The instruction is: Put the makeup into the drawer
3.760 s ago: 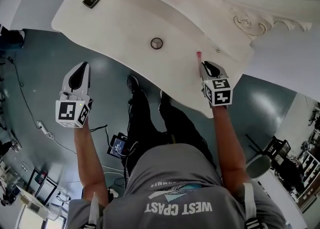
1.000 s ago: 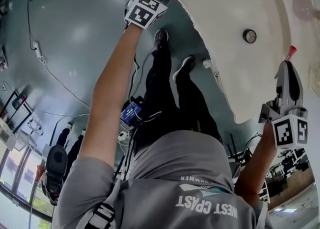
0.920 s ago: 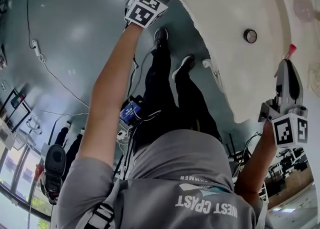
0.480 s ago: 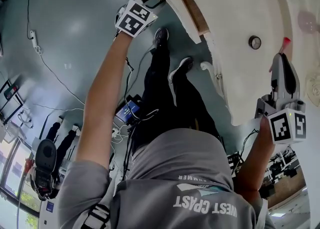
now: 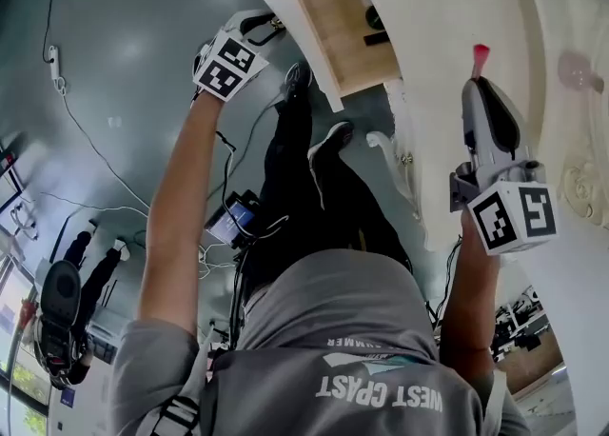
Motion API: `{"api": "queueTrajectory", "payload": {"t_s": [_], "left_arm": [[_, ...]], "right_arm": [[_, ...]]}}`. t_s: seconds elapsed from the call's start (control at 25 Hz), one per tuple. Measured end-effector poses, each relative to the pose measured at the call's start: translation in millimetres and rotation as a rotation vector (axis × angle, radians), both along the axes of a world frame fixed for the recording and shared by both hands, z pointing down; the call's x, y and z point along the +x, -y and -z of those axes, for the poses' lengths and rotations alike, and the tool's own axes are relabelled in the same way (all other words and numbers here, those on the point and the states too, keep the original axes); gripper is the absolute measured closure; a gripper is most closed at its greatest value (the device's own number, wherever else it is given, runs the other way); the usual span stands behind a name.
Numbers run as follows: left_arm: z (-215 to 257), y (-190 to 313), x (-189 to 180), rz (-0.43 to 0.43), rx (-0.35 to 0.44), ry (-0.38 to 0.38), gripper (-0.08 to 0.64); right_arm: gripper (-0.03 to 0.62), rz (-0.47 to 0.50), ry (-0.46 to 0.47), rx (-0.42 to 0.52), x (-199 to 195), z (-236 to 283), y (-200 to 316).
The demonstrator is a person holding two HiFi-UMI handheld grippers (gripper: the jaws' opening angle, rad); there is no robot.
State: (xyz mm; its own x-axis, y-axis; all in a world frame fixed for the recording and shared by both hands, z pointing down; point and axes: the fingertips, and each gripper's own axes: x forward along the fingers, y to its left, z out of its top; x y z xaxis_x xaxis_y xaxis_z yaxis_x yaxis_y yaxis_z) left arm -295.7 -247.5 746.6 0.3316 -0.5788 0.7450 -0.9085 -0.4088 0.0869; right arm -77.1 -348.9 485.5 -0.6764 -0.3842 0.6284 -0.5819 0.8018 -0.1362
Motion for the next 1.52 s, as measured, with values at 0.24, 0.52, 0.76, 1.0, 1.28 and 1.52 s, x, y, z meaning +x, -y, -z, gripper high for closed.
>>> {"api": "queueTrajectory", "payload": {"t_s": [0.24,0.52,0.76,1.0,1.28,1.52], "left_arm": [[6,-19,-13,0.026,-0.011,0.014,0.439],[7,-37,-28,0.059,-0.015,0.035,0.439],[9,-41,-33,0.080,-0.012,0.051,0.436],[25,-53,-39,0.098,0.015,0.041,0.434],[47,-71,-56,0.151,0.077,0.031,0.461],[68,-88,-73,0.205,0.133,0.017,0.505]], "right_arm": [[0.548,0.094,0.009,-0.034,-50,-15,-11],[0.548,0.176,-0.001,-0.087,-97,-52,-29],[0.548,0.218,-0.042,-0.150,-120,-98,-37],[0.548,0.247,-0.108,-0.193,-137,-140,-51],[0.547,0.282,-0.183,-0.213,-152,-183,-70],[0.546,0.298,-0.245,-0.230,-166,-219,-85]]}}
